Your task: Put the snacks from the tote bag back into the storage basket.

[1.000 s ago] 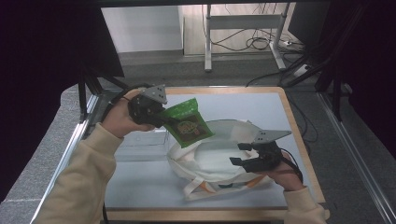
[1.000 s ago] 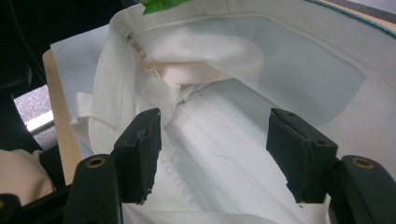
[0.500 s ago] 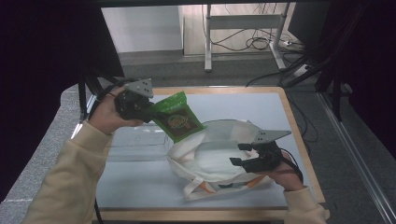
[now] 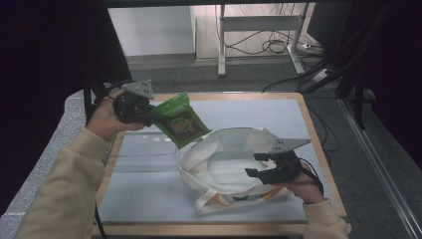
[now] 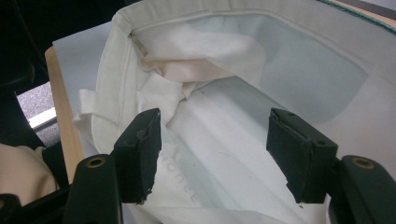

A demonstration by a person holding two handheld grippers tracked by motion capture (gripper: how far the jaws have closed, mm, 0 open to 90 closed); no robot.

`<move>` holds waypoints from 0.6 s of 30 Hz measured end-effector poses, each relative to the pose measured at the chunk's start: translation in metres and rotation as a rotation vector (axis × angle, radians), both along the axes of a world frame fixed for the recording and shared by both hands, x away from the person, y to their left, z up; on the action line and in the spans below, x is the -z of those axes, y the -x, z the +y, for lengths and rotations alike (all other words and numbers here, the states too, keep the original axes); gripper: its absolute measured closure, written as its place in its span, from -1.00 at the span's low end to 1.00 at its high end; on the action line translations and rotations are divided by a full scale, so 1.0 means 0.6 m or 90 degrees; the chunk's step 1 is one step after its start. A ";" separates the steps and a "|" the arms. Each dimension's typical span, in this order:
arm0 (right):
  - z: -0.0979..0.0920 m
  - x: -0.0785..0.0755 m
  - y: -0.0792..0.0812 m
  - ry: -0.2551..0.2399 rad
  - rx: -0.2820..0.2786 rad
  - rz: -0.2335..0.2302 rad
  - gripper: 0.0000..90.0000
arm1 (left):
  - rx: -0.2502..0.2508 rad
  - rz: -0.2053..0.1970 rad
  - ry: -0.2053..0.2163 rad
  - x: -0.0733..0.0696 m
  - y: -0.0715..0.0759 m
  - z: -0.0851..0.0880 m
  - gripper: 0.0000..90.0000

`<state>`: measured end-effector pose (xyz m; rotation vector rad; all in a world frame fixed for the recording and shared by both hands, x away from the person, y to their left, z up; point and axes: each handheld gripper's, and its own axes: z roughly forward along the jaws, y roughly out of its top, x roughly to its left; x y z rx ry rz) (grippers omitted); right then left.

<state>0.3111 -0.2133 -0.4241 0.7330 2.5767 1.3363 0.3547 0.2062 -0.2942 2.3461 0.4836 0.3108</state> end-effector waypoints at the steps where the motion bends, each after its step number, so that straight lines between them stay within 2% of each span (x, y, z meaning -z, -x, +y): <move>1: 0.000 0.000 0.000 0.000 0.001 0.000 -0.21 | -0.002 0.000 0.000 0.000 -0.001 0.002 0.71; 6: -0.001 0.001 -0.001 0.001 0.002 0.001 -0.21 | -0.014 0.001 -0.005 -0.002 -0.009 0.012 0.71; 18: 0.000 0.003 -0.002 0.007 0.001 0.004 -0.22 | -0.041 -0.006 0.010 -0.005 -0.027 0.037 0.71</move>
